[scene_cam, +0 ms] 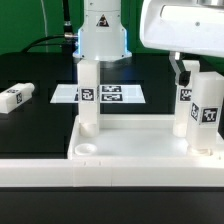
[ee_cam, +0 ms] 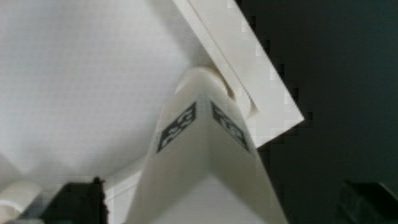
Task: Assemble desk
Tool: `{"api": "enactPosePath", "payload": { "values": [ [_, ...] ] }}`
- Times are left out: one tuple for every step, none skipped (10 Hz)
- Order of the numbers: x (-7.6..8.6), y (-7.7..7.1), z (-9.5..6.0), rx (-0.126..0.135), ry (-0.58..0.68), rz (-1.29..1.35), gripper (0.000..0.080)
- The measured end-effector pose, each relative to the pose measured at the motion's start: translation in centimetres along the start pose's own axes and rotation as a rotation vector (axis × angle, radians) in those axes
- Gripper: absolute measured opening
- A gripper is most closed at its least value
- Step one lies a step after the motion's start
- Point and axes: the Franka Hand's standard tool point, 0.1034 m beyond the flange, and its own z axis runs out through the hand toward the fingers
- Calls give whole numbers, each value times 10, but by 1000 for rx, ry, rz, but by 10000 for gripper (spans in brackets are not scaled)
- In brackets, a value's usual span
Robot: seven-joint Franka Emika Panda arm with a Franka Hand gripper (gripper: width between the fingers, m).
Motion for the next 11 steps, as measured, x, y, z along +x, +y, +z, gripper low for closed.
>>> {"api": "enactPosePath", "payload": {
  "values": [
    [0,0,0,0,0,-109,649],
    [1,0,-1,1,1,-166,649],
    [1,1,-1,0,2,-262,649],
    [2,1,-1,0,2,-347,649],
    [4,3,-1,-1,2,-423,649],
    [5,4,-1,-1,2,-471,649],
    [5,5,-1,-1,2,-468,649],
    [5,5,-1,-1,2,-468,525],
    [5,5,-1,-1,2,-467,387],
    [5,5,0,-1,2,-467,290],
    [5,5,0,0,1,-442,290]
  ]
}}
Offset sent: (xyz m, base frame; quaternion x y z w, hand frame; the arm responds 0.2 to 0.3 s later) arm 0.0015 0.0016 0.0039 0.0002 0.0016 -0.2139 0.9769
